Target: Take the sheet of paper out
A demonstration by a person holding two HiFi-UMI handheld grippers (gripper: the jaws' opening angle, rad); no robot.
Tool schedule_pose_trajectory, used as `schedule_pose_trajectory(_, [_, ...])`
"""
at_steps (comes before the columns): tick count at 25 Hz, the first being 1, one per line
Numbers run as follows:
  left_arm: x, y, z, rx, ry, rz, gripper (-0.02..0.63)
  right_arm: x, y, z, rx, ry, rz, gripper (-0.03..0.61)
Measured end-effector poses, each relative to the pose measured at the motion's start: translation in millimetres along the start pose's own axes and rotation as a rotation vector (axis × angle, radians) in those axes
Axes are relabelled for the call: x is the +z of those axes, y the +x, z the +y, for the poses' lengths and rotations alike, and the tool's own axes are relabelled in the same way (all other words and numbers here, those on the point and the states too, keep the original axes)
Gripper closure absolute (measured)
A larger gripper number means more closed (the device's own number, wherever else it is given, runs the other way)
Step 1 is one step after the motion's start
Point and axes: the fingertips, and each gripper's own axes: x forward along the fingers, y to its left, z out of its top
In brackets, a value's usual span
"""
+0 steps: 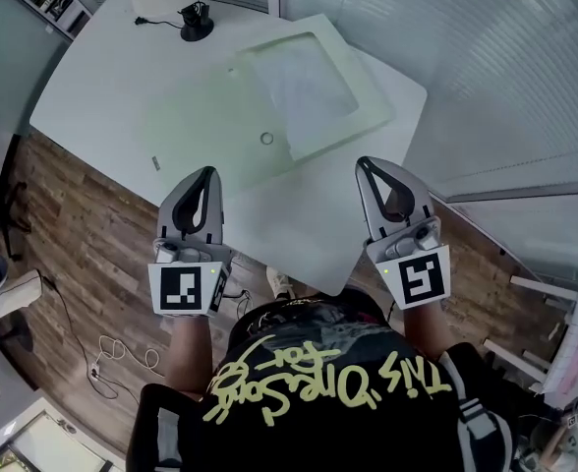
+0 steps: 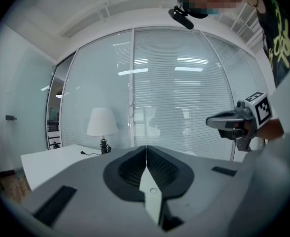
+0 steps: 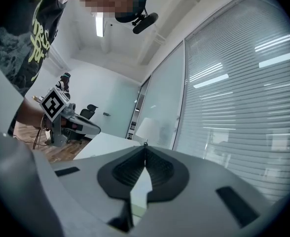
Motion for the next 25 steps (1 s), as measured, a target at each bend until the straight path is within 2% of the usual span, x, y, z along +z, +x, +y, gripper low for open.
schedule_pose_trajectory(5, [-12,24,4,0.036,-0.048,0.052,0.606,-11,9,-14,0.013,0.014,0.021,0.571])
schedule_pose_trajectory(13, [-25,50,10,0.032,-0.117,0.094,0.604,-25,15,-26,0.023,0.036,0.044,0.571])
schedule_pose_trajectory(25, [-48,94,0,-0.099,-0.171,0.22,0.603,-43,14,-44,0.014,0.077,0.068,0.571])
